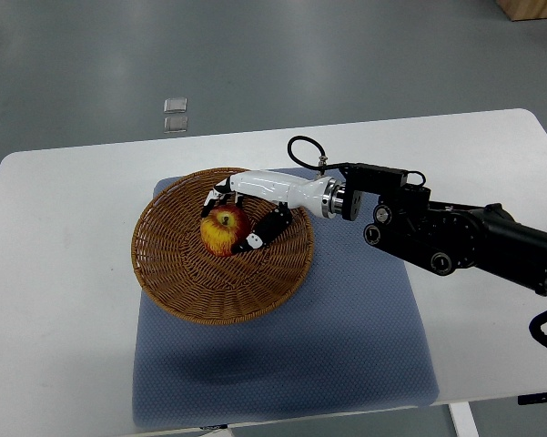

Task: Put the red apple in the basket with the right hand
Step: 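Lift the apple and carry it over the wicker basket, then release the apple into the basket and withdraw the right hand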

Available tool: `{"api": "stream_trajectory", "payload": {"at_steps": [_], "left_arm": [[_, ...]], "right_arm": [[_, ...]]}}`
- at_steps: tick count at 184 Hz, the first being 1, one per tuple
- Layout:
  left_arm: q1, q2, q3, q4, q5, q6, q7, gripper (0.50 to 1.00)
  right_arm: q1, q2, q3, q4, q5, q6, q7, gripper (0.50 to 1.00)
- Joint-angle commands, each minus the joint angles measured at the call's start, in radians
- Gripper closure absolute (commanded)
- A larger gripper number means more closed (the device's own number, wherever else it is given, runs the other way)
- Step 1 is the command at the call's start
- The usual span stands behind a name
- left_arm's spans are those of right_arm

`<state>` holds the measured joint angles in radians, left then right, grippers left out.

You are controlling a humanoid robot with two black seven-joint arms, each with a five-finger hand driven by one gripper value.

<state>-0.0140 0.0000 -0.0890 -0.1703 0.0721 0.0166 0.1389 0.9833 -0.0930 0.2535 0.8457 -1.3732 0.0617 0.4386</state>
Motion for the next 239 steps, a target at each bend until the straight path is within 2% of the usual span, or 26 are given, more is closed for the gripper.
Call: {"api": "stream_trajectory", "payload": {"at_steps": [1, 5, 8, 9, 12, 13, 14, 15, 19, 25, 80, 123, 125, 137, 146, 147, 161, 171, 172, 174, 195, 198, 207, 210, 237, 239], "left_arm": [[0.0, 0.0, 0.0, 0.0, 0.0, 0.0, -0.001, 0.5], [0.0, 0.0, 0.0, 0.0, 0.0, 0.0, -0.001, 0.5], [0.0, 0.0, 0.0, 0.0, 0.0, 0.0, -0.001, 0.5], [0.0, 0.0, 0.0, 0.0, 0.0, 0.0, -0.001, 0.5], [0.0, 0.0, 0.0, 0.0, 0.0, 0.0, -0.001, 0.5], [0.0, 0.0, 0.0, 0.0, 0.0, 0.0, -0.001, 0.5], [0.0, 0.0, 0.0, 0.0, 0.0, 0.0, -0.001, 0.5], [0.0, 0.0, 0.0, 0.0, 0.0, 0.0, -0.001, 0.5], [0.0, 0.0, 0.0, 0.0, 0.0, 0.0, 0.001, 0.5], [0.0, 0.0, 0.0, 0.0, 0.0, 0.0, 0.001, 0.5], [0.0, 0.0, 0.0, 0.0, 0.0, 0.0, 0.001, 0.5], [0.0, 0.0, 0.0, 0.0, 0.0, 0.0, 0.001, 0.5], [0.0, 0.0, 0.0, 0.0, 0.0, 0.0, 0.001, 0.5], [0.0, 0.0, 0.0, 0.0, 0.0, 0.0, 0.001, 0.5], [0.0, 0.0, 0.0, 0.0, 0.0, 0.0, 0.001, 0.5], [0.0, 0.0, 0.0, 0.0, 0.0, 0.0, 0.001, 0.5], [0.0, 0.0, 0.0, 0.0, 0.0, 0.0, 0.001, 0.5], [0.0, 0.0, 0.0, 0.0, 0.0, 0.0, 0.001, 0.5], [0.0, 0.0, 0.0, 0.0, 0.0, 0.0, 0.001, 0.5], [0.0, 0.0, 0.0, 0.0, 0.0, 0.0, 0.001, 0.5], [0.0, 0.0, 0.0, 0.0, 0.0, 0.0, 0.001, 0.5], [0.0, 0.0, 0.0, 0.0, 0.0, 0.0, 0.001, 0.5], [0.0, 0.0, 0.0, 0.0, 0.0, 0.0, 0.001, 0.5], [0.0, 0.0, 0.0, 0.0, 0.0, 0.0, 0.001, 0.5], [0.0, 0.0, 0.0, 0.0, 0.0, 0.0, 0.001, 0.5], [0.0, 0.0, 0.0, 0.0, 0.0, 0.0, 0.001, 0.5]], "right_arm": [[-0.009, 0.019, -0.004, -0.016, -0.007, -0.002, -0.011, 0.804], [-0.011, 0.019, -0.004, -0.016, -0.007, -0.002, -0.011, 0.75], [-0.011, 0.019, -0.002, -0.016, -0.007, 0.0, -0.011, 0.73], [-0.012, 0.019, -0.002, -0.016, -0.006, 0.0, -0.011, 0.701], [-0.012, 0.019, -0.002, -0.016, -0.006, 0.001, -0.011, 0.673], [-0.012, 0.019, -0.002, -0.016, -0.006, 0.001, -0.011, 0.638], [-0.012, 0.019, -0.002, -0.016, -0.006, 0.001, -0.011, 0.638], [-0.014, 0.019, -0.002, -0.016, -0.006, 0.001, -0.011, 0.614], [-0.014, 0.019, -0.002, -0.016, -0.006, 0.001, -0.011, 0.589], [-0.015, 0.019, -0.002, -0.016, -0.004, 0.004, -0.011, 0.583], [-0.02, -0.01, 0.02, -0.007, 0.016, -0.002, -0.009, 0.581], [-0.022, -0.085, 0.153, 0.013, 0.121, 0.015, -0.011, 0.583], [-0.022, -0.122, 0.181, 0.013, 0.207, 0.03, -0.012, 0.583], [-0.023, -0.157, 0.193, 0.01, 0.318, 0.059, -0.026, 0.585], [-0.023, -0.157, 0.193, 0.01, 0.318, 0.06, -0.026, 0.585], [-0.028, -0.18, 0.196, 0.004, 0.416, 0.072, -0.046, 0.585], [-0.051, -0.206, 0.196, -0.01, 0.577, 0.073, -0.069, 0.585], [-0.051, -0.206, 0.196, -0.01, 0.577, 0.073, -0.069, 0.585], [-0.067, -0.217, 0.196, -0.026, 0.68, 0.073, -0.087, 0.585], [-0.069, -0.218, 0.196, -0.031, 0.706, 0.073, -0.09, 0.585], [-0.091, -0.228, 0.197, -0.059, 0.839, 0.072, -0.104, 0.585], [-0.112, -0.232, 0.196, -0.085, 0.945, 0.066, -0.107, 0.585], [-0.112, -0.232, 0.196, -0.085, 0.945, 0.066, -0.107, 0.585], [-0.13, -0.234, 0.196, -0.112, 1.052, 0.067, -0.121, 0.585], [-0.157, -0.244, 0.196, -0.16, 1.197, 0.066, -0.147, 0.585], [-0.169, -0.246, 0.196, -0.18, 1.275, 0.069, -0.158, 0.585]]}}
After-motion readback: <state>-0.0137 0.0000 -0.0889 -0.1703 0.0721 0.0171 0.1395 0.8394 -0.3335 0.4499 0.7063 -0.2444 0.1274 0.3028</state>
